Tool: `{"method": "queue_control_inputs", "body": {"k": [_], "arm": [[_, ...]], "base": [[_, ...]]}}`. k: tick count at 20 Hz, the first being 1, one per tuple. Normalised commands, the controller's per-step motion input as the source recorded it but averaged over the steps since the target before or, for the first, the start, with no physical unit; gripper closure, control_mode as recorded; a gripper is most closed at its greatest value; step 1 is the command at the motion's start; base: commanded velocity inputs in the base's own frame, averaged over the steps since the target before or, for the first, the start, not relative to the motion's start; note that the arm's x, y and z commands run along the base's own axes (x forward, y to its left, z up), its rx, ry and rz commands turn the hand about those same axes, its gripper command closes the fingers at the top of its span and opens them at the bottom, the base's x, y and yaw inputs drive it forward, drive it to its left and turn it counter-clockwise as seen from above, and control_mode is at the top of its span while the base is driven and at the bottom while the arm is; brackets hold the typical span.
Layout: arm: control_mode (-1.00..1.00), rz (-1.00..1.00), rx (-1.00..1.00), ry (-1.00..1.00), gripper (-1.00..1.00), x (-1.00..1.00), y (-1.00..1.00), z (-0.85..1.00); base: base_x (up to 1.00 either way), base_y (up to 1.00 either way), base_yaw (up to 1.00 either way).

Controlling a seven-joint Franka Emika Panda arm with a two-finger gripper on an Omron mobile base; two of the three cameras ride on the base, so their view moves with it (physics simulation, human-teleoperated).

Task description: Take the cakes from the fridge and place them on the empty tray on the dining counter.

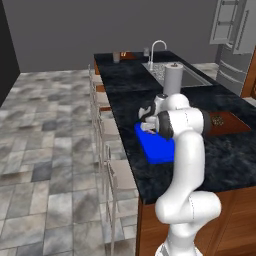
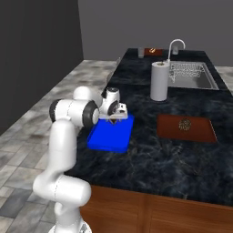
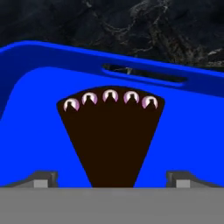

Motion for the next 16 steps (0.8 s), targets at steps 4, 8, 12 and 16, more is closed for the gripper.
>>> {"method": "queue_control_inputs", "body": {"k": [4,8,12,16], "arm": [[-1.0,0.0,0.0,-0.09,-1.0,-0.61,0.0,0.73],[-1.0,0.0,0.01,-0.23,-1.0,-1.0,-0.06,0.39],[-1.0,0.0,0.02,-0.21,-1.0,-1.0,-0.02,0.08],[-1.0,0.05,0.02,-0.28,-1.0,-1.0,0.0,0.28]], "base": [[0.0,0.0,0.0],[0.0,0.0,0.0],[0.0,0.0,0.0],[0.0,0.0,0.0]]}}
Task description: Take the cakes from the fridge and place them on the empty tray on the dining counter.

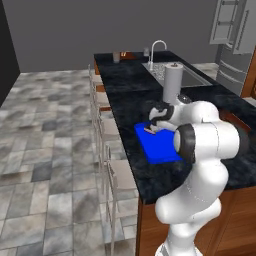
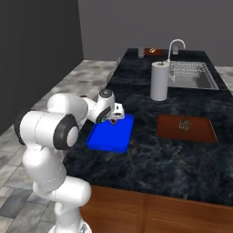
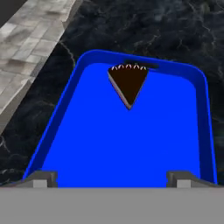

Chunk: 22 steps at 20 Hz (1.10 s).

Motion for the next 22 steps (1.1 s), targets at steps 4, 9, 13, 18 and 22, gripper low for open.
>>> {"method": "queue_control_inputs", "body": {"k": [4,9,13,18,22], "arm": [[-1.0,0.06,0.0,-0.48,-1.0,-1.0,0.0,0.63],[-1.0,0.02,0.0,-0.36,-1.0,-0.79,0.0,0.52],[-1.0,0.0,0.0,-0.17,-1.0,-0.57,0.0,0.26],[-1.0,0.0,0.0,-0.19,-1.0,-0.54,0.0,0.06],[-1.0,0.0,0.0,-0.08,-1.0,-0.12,0.0,0.0]], "base": [[0.0,0.0,0.0],[0.0,0.0,0.0],[0.0,0.0,0.0],[0.0,0.0,0.0],[0.0,0.0,0.0]]}}
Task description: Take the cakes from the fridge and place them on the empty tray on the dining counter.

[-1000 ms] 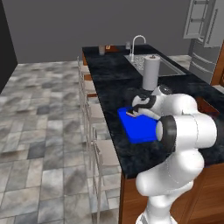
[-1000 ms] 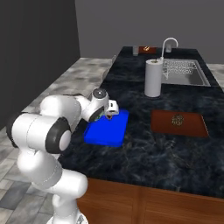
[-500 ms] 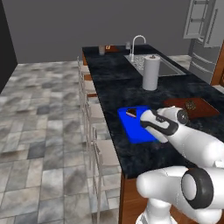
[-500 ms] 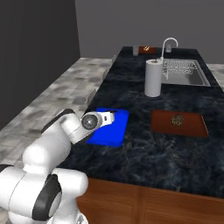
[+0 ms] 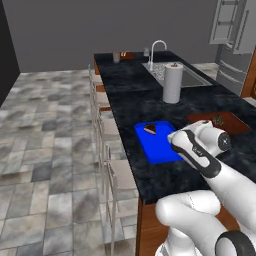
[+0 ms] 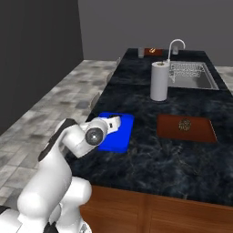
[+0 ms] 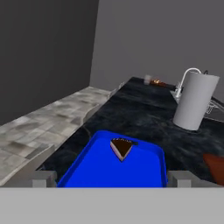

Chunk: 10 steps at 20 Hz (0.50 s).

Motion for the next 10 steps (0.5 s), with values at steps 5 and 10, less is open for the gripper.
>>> {"method": "queue_control_inputs", "body": {"k": [5,10], "arm": [[1.0,0.0,0.0,0.0,-1.0,0.0,0.0,0.0],[1.0,0.0,0.0,0.0,-1.0,0.0,0.0,0.0]], "base": [[-0.13,0.0,0.0],[-0.73,-0.05,0.0]]}}
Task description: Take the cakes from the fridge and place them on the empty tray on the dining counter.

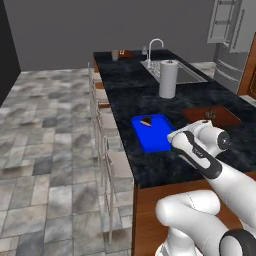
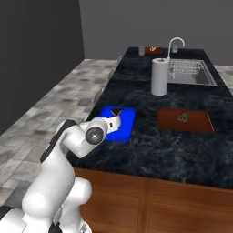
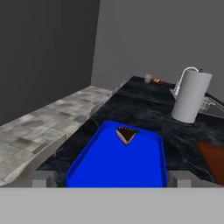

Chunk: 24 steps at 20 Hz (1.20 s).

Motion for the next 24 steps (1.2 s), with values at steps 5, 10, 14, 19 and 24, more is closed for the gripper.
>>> {"method": "queue_control_inputs", "body": {"k": [5,10,14,19,24], "arm": [[1.0,0.0,0.0,0.0,-1.0,0.0,0.0,0.0],[1.0,0.0,0.0,0.0,-1.0,0.0,0.0,0.0],[1.0,0.0,0.0,0.0,-1.0,0.0,0.0,0.0],[1.0,0.0,0.0,0.0,-1.0,0.0,0.0,0.0],[1.0,0.0,0.0,0.0,-1.0,0.0,0.0,0.0]], "base": [[-0.89,-0.03,0.0],[-0.63,0.25,0.0],[-0.21,0.86,0.04],[0.02,1.0,0.0],[0.27,1.0,0.0]]}}
